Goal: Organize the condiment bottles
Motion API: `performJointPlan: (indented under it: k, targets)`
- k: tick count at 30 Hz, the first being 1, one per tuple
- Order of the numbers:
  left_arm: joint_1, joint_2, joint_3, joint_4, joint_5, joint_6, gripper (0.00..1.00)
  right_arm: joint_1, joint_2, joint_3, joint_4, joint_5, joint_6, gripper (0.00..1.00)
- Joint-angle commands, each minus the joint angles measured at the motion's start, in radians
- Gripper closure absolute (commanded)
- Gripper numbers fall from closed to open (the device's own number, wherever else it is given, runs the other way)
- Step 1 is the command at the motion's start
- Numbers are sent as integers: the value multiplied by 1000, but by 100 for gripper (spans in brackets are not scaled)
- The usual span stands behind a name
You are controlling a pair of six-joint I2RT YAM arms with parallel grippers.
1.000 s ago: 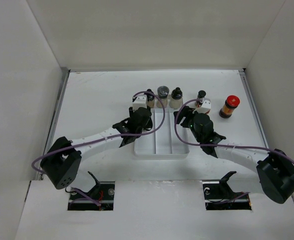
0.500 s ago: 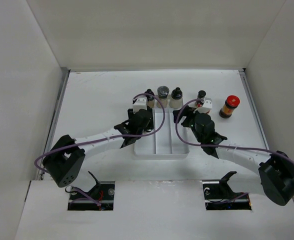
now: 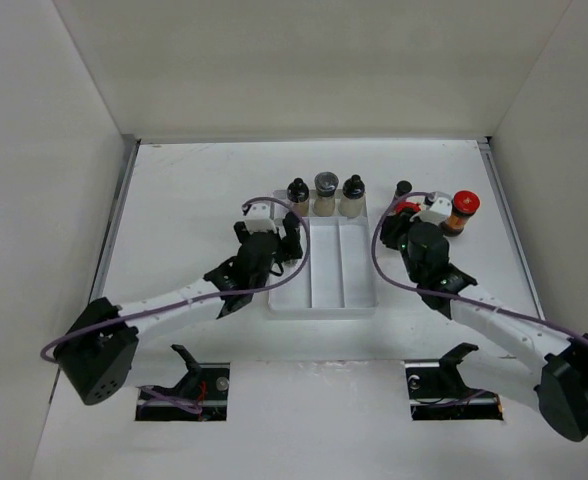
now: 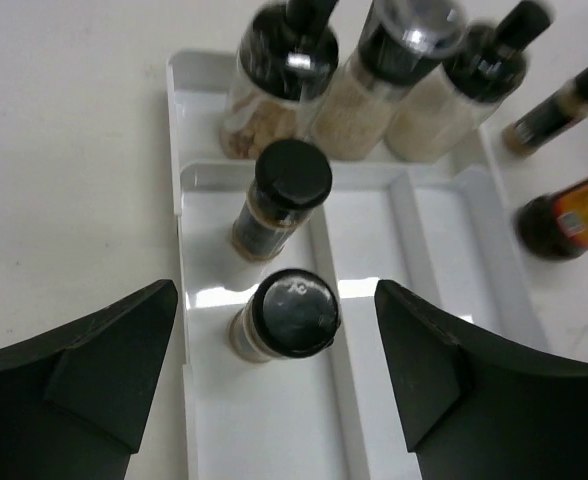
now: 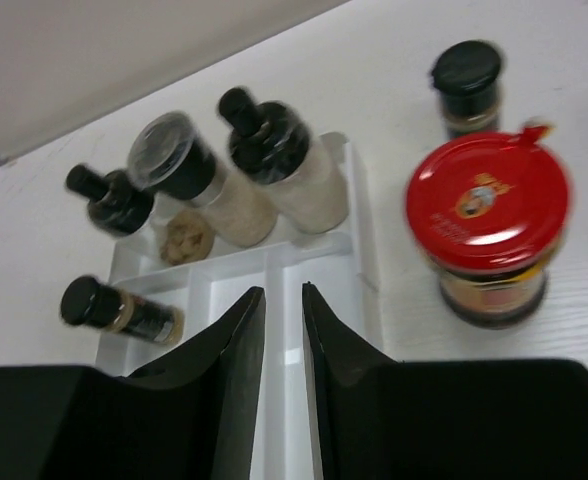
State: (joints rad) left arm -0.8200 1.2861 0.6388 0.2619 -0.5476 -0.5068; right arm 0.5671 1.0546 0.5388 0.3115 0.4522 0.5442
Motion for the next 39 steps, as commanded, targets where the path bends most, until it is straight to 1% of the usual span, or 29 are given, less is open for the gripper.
performJointPlan:
  k: [1,2,3,7,9,12,15,21,23,26,29,30,32,34,35,39]
  targets:
    - [25,-117,-73,270,-41,14,20,-77,-51,85,-144,68,-15,72]
    - [34,-135,-94,304,-48,11,20,-107,-57,101,-175,75,-27,70]
    - [43,-152,-112,333,-54,10,20,-135,-64,116,-204,83,-41,64]
    - [98,-166,-183,408,-54,-16,20,-181,-42,158,-262,126,-53,33]
    - [133,-165,-224,430,-45,-61,20,-186,-1,176,-282,150,-61,20]
    - [169,-148,-277,467,-32,-111,20,-197,83,220,-322,152,-81,7]
    - [196,-131,-309,499,-12,-144,20,-195,160,259,-354,164,-96,0]
    - [206,-100,-321,514,1,-165,20,-213,283,309,-348,160,-105,1]
    - [206,-97,-321,516,2,-165,20,-221,323,331,-336,158,-125,5]
    - [206,-93,-321,516,2,-161,20,-233,369,349,-313,145,-144,17]
    - [206,-87,-317,516,2,-154,20,-246,403,359,-310,119,-141,21]
    - [206,-87,-317,516,2,-153,20,-247,407,359,-310,103,-138,24]
    - [206,-87,-317,516,2,-153,20,-244,406,356,-310,76,-124,30]
    - [206,-85,-317,516,2,-153,20,-244,384,349,-310,68,-110,40]
    - [206,-84,-317,516,3,-153,20,-243,362,342,-307,77,-109,43]
    - [206,-84,-315,516,9,-153,20,-235,214,317,-288,144,-128,50]
